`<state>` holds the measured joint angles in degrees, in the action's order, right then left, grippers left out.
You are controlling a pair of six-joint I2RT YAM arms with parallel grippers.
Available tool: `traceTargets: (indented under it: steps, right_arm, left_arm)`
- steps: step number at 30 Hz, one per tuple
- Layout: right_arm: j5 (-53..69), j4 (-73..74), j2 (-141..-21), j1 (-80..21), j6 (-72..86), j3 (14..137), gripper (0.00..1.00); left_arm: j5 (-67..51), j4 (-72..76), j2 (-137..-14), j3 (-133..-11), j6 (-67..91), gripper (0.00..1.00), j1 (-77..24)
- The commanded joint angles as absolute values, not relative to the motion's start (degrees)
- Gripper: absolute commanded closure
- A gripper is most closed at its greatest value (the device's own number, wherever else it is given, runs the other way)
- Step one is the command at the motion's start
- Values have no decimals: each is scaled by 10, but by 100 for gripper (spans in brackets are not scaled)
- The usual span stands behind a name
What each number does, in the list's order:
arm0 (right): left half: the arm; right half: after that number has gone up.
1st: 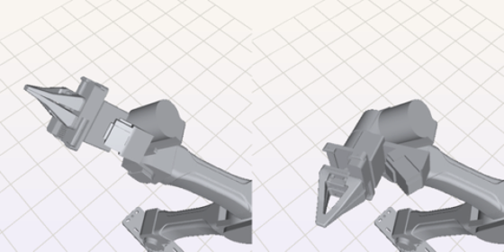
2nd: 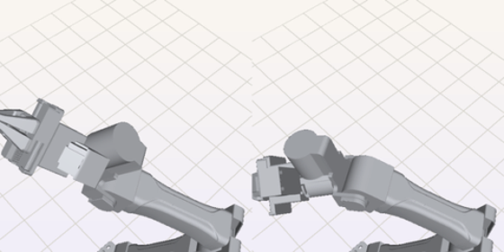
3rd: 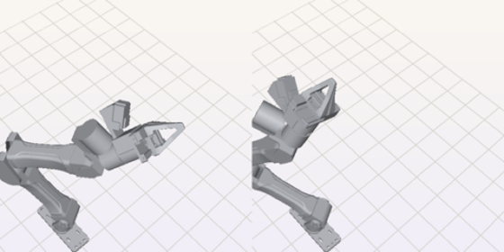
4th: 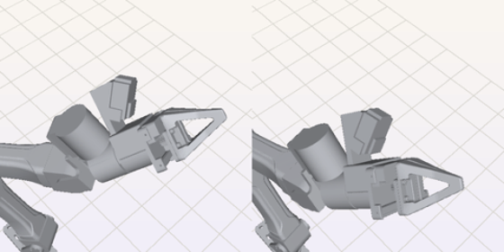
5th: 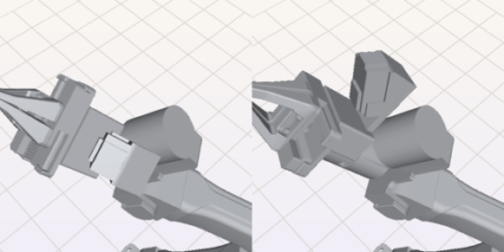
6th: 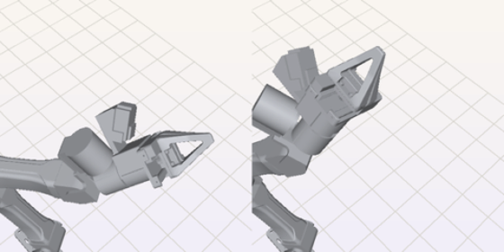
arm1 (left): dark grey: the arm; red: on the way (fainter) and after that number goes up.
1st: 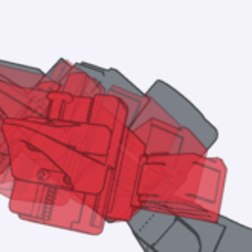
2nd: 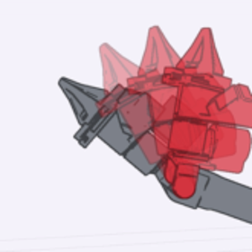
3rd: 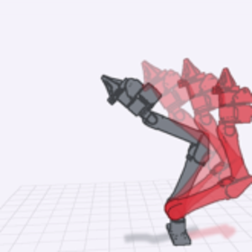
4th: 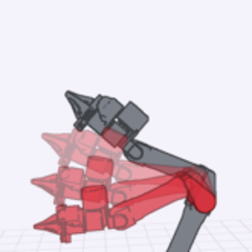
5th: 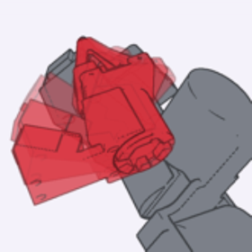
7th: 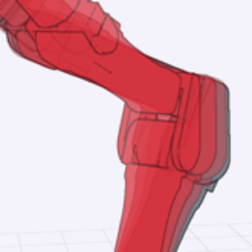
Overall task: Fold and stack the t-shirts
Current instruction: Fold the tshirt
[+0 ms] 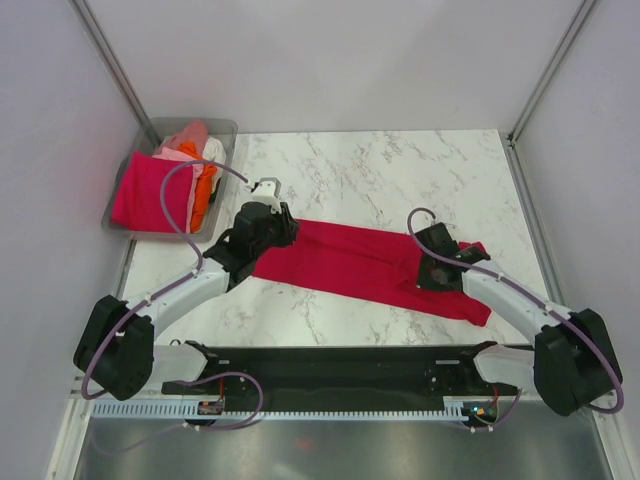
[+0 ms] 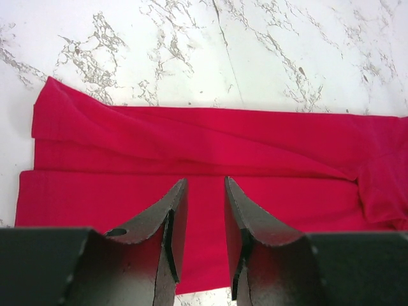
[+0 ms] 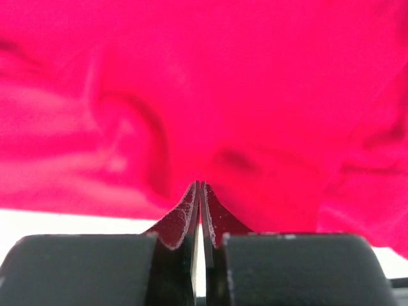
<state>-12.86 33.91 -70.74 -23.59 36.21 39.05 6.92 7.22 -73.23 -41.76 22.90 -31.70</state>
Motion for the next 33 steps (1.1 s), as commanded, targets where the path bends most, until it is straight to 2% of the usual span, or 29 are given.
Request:
traceTargets:
  steps: [1, 8, 9, 10, 13, 19, 22, 26, 27, 28, 31, 33]
  right_arm:
    - [-69, 394, -663, -265, 396, 388, 91]
    - [-8, 425, -624, -311, 427, 393, 87]
    - [-17, 429, -616, -311, 428, 404, 85]
    - [-57, 432, -600, -311, 431, 412, 78]
    - [-131, 439, -585, -311, 446, 431, 71]
    - [-239, 437, -594, -292, 494, 418, 70]
    - [-254, 435, -556, -273, 546, 382, 61]
    - [-257, 425, -485, -271, 605, 324, 58]
    - [-257, 425, -475, -271, 613, 317, 51]
    - [-257, 423, -475, -271, 618, 313, 40]
    - [-263, 421, -497, -271, 626, 303, 33]
    - [-263, 417, -524, -271, 628, 301, 33]
  left_arm:
    - [72, 84, -722, -417, 221, 63, -318]
    - [82, 76, -715, -419, 216, 63, -319]
    - [84, 76, -712, -418, 216, 63, -319]
    - [89, 76, -711, -417, 216, 63, -319]
    - [90, 76, -711, -416, 216, 63, -319]
    - [92, 76, -716, -417, 218, 63, -319]
    - [93, 76, -715, -415, 221, 64, -319]
    - [86, 76, -717, -414, 225, 64, -319]
    - [87, 75, -718, -414, 225, 63, -319]
    - [87, 76, -717, -414, 226, 64, -319]
    - [86, 76, -717, -415, 226, 63, -319]
    - [87, 76, -718, -415, 226, 64, -319]
